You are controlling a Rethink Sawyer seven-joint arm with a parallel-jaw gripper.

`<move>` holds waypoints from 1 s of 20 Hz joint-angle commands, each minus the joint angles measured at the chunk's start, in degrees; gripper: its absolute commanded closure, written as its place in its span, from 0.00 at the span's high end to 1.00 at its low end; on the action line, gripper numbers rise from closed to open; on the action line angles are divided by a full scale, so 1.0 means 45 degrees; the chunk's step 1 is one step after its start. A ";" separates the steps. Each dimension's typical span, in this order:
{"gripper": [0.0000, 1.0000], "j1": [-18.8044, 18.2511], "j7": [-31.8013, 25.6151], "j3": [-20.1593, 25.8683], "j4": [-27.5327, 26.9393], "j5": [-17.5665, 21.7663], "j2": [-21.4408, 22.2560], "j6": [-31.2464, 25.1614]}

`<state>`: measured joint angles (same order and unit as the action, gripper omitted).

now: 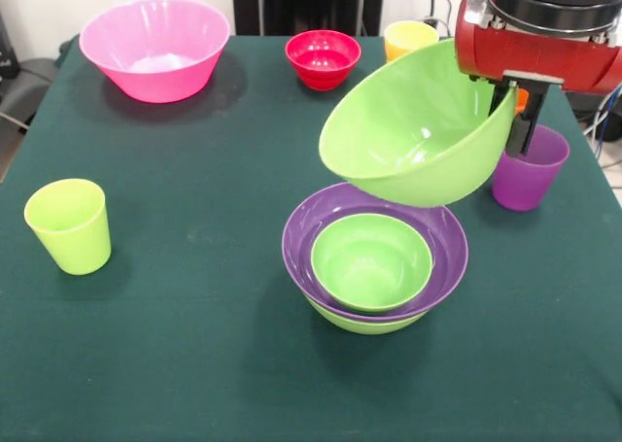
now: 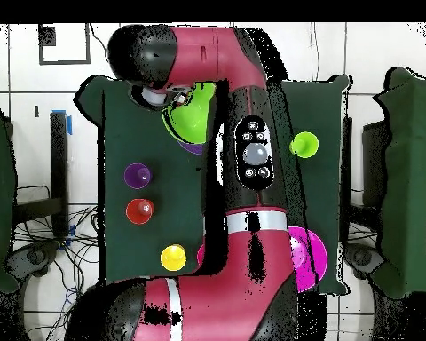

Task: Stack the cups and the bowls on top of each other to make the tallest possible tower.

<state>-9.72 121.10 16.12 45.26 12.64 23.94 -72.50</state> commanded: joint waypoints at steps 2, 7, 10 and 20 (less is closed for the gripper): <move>0.00 -0.0175 -0.4110 0.0979 -0.0519 0.0781 -0.0288 -0.1105; 0.00 -0.0195 -0.4450 0.0952 -0.0782 0.0747 -0.0484 -0.1123; 0.00 -0.0227 -0.4713 0.1004 -0.1304 0.0802 -0.0771 -0.1338; 0.00 -0.0305 -0.5240 0.0854 -0.2357 0.0783 -0.1355 -0.1760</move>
<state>-10.12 114.57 16.13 37.02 12.70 18.72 -73.85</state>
